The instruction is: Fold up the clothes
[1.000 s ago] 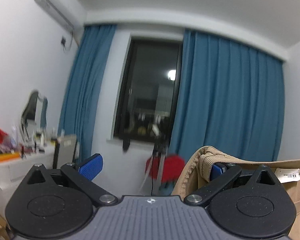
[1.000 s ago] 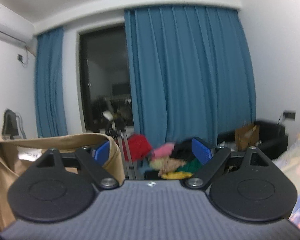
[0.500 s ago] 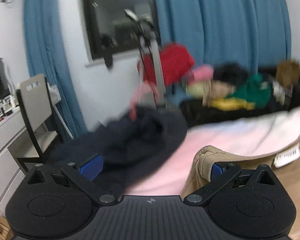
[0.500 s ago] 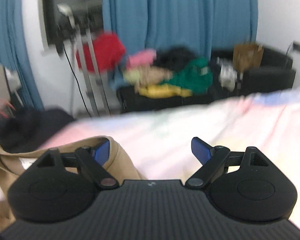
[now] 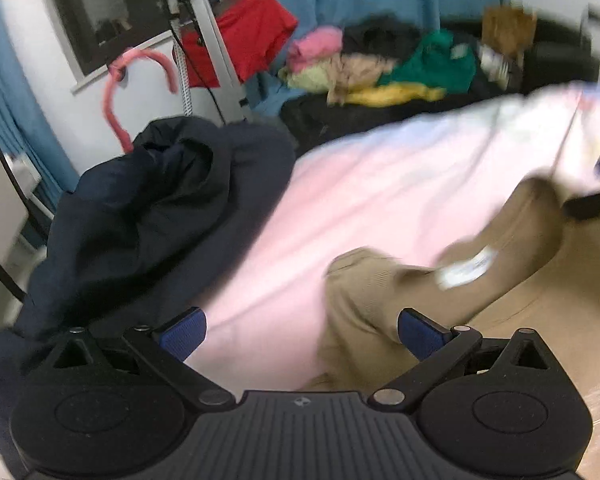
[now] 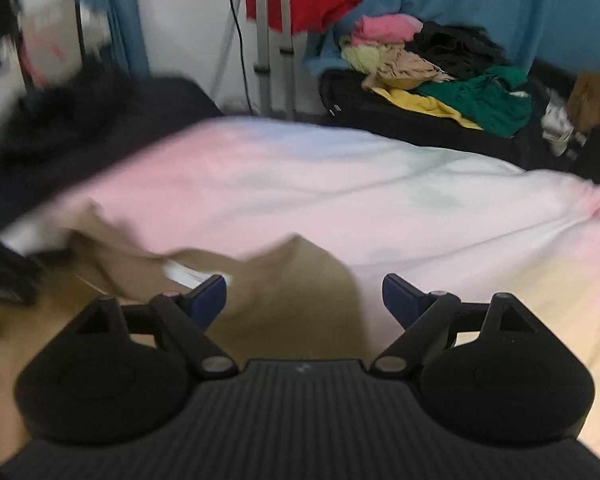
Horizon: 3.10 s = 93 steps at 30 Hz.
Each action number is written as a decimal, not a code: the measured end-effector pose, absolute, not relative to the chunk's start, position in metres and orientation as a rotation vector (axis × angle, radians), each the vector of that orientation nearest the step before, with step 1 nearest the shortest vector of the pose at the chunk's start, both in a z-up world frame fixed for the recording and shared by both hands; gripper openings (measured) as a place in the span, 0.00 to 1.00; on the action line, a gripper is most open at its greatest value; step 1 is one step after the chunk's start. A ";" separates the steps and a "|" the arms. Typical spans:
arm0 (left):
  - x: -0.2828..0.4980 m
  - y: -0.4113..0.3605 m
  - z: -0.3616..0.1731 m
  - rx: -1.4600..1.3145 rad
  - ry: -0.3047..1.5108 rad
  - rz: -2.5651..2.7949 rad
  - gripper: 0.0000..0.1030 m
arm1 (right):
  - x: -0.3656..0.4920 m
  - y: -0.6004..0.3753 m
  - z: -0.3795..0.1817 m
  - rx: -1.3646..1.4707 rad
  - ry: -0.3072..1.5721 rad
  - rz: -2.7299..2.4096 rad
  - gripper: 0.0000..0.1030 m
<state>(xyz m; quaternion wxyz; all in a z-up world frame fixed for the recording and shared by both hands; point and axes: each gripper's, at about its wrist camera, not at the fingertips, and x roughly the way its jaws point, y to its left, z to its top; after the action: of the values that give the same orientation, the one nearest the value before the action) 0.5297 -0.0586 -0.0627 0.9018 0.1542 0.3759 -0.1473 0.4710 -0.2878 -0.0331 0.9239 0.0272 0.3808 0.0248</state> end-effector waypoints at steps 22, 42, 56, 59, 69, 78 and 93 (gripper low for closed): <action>0.544 -0.078 -0.093 0.171 0.699 -0.234 0.62 | 0.508 -0.327 -0.091 0.252 0.788 -0.017 0.41; 0.570 -0.102 0.023 0.102 0.462 -0.095 0.06 | 0.514 -0.323 0.002 0.247 0.477 -0.126 0.13; 0.604 -0.087 -0.059 0.144 0.549 -0.140 0.88 | 0.548 -0.342 -0.065 0.299 0.551 -0.140 0.91; 0.577 -0.074 -0.044 0.092 0.546 -0.152 0.91 | 0.515 -0.329 -0.048 0.256 0.520 -0.122 0.91; 0.402 -0.028 0.004 0.063 0.455 -0.154 0.98 | 0.345 -0.283 0.006 0.171 0.403 -0.049 0.91; 0.230 0.021 -0.015 0.013 0.408 -0.090 0.98 | 0.188 -0.247 0.009 0.162 0.358 -0.016 0.91; 0.284 0.092 -0.079 -0.467 0.644 -0.041 0.85 | 0.160 -0.262 -0.047 0.276 0.393 -0.049 0.91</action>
<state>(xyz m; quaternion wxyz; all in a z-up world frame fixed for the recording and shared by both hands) 0.2842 0.0924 -0.0795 0.9217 -0.2272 0.3137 -0.0200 0.1601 -0.2620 -0.0467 0.9710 0.1366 0.1946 -0.0244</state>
